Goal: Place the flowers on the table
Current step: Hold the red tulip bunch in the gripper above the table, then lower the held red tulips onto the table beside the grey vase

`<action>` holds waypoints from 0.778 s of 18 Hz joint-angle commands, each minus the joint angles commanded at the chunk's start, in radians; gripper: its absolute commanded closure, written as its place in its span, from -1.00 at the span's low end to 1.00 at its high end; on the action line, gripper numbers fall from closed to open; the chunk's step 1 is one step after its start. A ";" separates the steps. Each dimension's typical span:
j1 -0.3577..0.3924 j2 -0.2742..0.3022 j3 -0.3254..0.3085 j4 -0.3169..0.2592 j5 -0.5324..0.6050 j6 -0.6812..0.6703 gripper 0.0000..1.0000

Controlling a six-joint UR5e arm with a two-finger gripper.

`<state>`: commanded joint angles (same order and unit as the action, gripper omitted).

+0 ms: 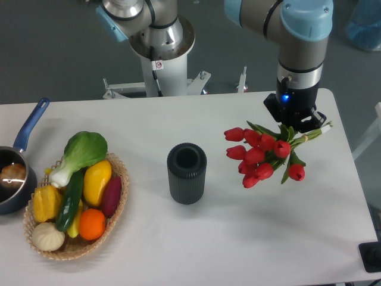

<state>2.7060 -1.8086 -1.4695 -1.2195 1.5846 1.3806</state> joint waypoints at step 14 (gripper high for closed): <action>-0.080 -0.092 -0.005 0.008 0.095 -0.182 1.00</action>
<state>2.6263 -1.9005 -1.4742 -1.2119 1.6796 1.1982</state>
